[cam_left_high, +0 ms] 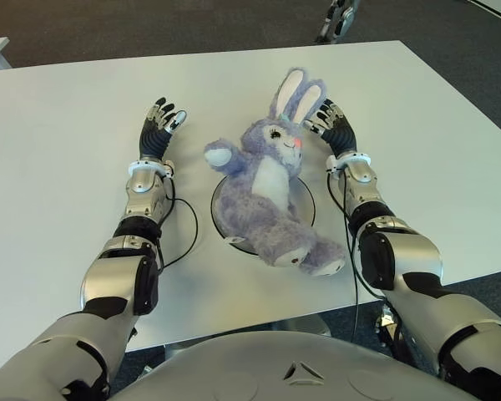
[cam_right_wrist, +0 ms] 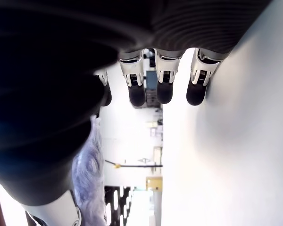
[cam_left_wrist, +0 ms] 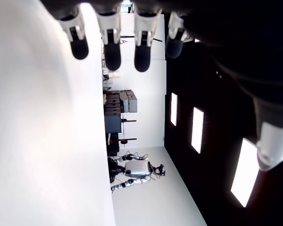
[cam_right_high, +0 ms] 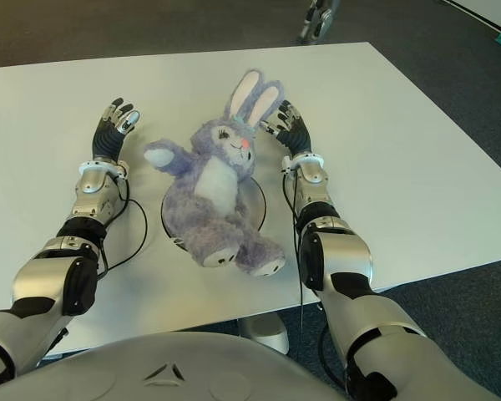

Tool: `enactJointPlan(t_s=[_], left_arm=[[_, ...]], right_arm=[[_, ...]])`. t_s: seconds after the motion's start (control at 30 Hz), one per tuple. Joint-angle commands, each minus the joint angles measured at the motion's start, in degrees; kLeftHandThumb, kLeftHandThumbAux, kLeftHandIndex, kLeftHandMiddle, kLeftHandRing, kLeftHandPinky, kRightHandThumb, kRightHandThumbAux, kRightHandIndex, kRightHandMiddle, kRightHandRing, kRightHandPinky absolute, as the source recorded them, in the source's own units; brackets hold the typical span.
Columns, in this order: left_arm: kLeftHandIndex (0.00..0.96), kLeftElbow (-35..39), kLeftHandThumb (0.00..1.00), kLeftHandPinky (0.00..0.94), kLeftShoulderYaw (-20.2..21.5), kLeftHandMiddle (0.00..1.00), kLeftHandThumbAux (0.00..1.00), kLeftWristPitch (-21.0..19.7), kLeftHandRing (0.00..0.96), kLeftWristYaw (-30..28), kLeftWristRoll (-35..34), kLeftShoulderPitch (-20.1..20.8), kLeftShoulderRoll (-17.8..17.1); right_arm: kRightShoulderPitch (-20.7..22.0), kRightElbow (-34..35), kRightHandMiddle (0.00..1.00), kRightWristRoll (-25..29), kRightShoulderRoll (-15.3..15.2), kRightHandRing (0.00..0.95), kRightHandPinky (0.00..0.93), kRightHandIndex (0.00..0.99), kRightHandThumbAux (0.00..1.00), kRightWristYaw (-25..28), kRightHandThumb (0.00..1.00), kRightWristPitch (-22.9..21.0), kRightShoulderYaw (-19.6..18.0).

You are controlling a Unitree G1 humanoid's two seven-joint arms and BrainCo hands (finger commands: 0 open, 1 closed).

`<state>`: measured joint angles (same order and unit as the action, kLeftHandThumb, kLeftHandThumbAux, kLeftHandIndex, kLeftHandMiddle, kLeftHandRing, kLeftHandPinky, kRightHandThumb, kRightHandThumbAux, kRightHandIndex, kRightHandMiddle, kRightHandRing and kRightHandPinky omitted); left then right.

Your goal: Put the doll into the plate.

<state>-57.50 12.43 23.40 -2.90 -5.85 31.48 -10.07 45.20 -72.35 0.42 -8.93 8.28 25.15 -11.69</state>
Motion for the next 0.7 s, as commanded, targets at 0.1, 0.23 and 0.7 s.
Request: enactJointPlan(t_s=[0.1, 0.23, 0.7], left_arm=[[0.044, -3.47, 0.002, 0.071, 0.05, 0.143, 0.538, -3.54, 0.125, 0.57, 0.05, -6.8, 1.23], [0.043, -3.29, 0.006, 0.063, 0.02, 0.139, 0.533, -3.54, 0.122, 0.75, 0.17, -7.0, 1.1], [0.042, -3.22, 0.005, 0.013, 0.32, 0.133, 0.531, -3.58, 0.1, 0.61, -0.02, -6.87, 0.43]], right_arm=[[-5.62, -3.64, 0.038, 0.72, 2.54, 0.025, 0.044, 0.047, 0.774, -1.55, 0.167, -3.95, -1.03], [-5.61, -3.63, 0.039, 0.9, 2.7, 0.026, 0.042, 0.047, 0.772, -1.74, 0.16, -3.92, -1.47], [-5.26, -3.75, 0.041, 1.03, 3.1, 0.028, 0.044, 0.044, 0.776, -2.09, 0.158, -4.22, -1.91]])
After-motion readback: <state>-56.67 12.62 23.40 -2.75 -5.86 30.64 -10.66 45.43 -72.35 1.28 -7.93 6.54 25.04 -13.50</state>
